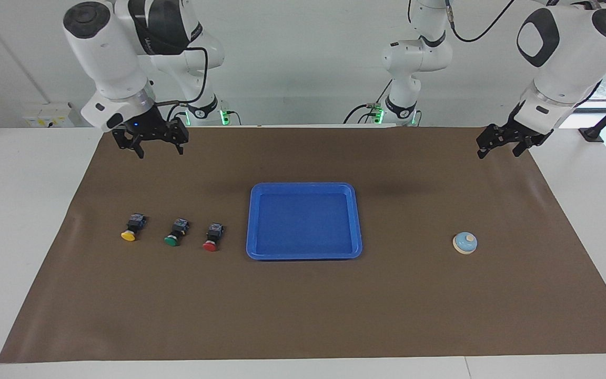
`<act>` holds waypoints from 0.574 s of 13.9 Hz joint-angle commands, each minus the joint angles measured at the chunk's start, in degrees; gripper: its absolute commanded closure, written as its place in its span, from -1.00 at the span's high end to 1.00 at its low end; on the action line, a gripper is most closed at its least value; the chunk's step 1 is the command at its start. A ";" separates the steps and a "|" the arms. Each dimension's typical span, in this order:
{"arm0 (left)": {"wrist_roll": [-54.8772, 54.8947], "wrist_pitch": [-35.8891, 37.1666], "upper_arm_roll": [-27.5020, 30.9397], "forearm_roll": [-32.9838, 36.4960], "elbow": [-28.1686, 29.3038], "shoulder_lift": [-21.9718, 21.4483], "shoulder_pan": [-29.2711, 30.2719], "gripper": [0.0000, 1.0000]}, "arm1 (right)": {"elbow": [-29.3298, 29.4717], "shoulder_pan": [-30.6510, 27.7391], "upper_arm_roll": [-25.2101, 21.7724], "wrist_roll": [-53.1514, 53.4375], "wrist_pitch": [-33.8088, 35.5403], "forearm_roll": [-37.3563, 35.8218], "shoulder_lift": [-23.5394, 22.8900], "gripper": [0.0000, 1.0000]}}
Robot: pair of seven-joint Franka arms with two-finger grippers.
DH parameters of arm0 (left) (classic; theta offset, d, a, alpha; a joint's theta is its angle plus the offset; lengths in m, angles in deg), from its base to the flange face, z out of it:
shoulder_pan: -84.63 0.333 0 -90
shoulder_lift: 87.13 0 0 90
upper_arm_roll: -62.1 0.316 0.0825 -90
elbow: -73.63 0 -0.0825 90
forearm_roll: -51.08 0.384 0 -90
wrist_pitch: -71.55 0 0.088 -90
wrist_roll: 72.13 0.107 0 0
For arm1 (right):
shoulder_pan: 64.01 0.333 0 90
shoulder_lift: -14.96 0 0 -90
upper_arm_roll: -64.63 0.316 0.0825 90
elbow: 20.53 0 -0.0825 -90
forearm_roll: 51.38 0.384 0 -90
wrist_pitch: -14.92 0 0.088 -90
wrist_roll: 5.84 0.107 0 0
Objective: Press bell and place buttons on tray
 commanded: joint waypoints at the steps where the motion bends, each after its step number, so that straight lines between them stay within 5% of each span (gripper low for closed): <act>1: 0.28 0.01 0.34 0.68 1.17 -1.32 0.10 1.00 | -6.65 2.84 0.34 7.13 -6.92 -0.16 0.75 1.00; 8: 0.28 0.01 0.34 0.68 1.09 -1.32 0.10 1.00 | -13.51 5.31 0.34 20.60 -29.59 0.11 -10.60 1.00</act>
